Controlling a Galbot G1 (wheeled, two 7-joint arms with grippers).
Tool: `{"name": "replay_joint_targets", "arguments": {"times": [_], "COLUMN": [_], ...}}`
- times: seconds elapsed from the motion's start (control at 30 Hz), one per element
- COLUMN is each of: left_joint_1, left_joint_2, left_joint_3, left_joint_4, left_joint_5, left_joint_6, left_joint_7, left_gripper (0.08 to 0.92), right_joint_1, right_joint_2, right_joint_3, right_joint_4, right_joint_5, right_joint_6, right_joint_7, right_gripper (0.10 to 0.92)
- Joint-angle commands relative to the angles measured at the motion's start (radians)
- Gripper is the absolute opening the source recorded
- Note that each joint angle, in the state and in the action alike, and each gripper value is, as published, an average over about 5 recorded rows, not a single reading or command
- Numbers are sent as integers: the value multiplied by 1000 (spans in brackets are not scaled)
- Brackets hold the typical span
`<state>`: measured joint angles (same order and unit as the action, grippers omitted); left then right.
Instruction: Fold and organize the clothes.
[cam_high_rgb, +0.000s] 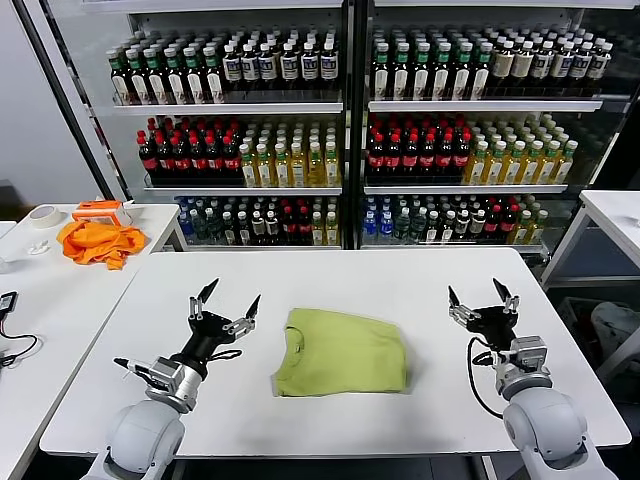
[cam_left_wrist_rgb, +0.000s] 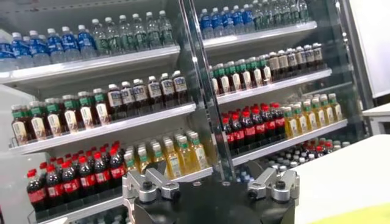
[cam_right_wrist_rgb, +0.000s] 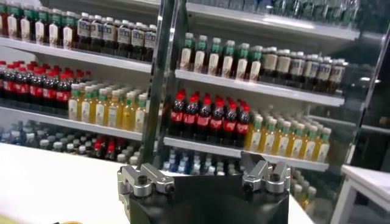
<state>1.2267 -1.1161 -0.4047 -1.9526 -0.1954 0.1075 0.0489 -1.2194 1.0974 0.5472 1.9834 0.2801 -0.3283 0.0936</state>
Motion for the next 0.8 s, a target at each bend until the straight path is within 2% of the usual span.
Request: {"name": "replay_joint_targets", "arguments": {"times": [0.03,0.23,0.8], "left_joint_1": [2,14,-15], "left_joint_2": [-14,-32,-88], "left_joint_3": [-20,-45,-52], "left_joint_4": [4,-3,24], "left_joint_5": [13,17,90], "left_joint_6": [-12,-20,-39], "left_joint_7": [18,42,39], "left_gripper": [823,823,823], "right_joint_1": [8,3,68], "right_joint_2": [-11,-22,-10], "right_joint_3": [44,54,15], "right_joint_4": [-53,-88,-152], "right_joint_5": [-67,-87,-63], "right_joint_6": [50,89,172], "right_joint_7": [-72,-98,-36], "right_gripper": [823,823,823]}}
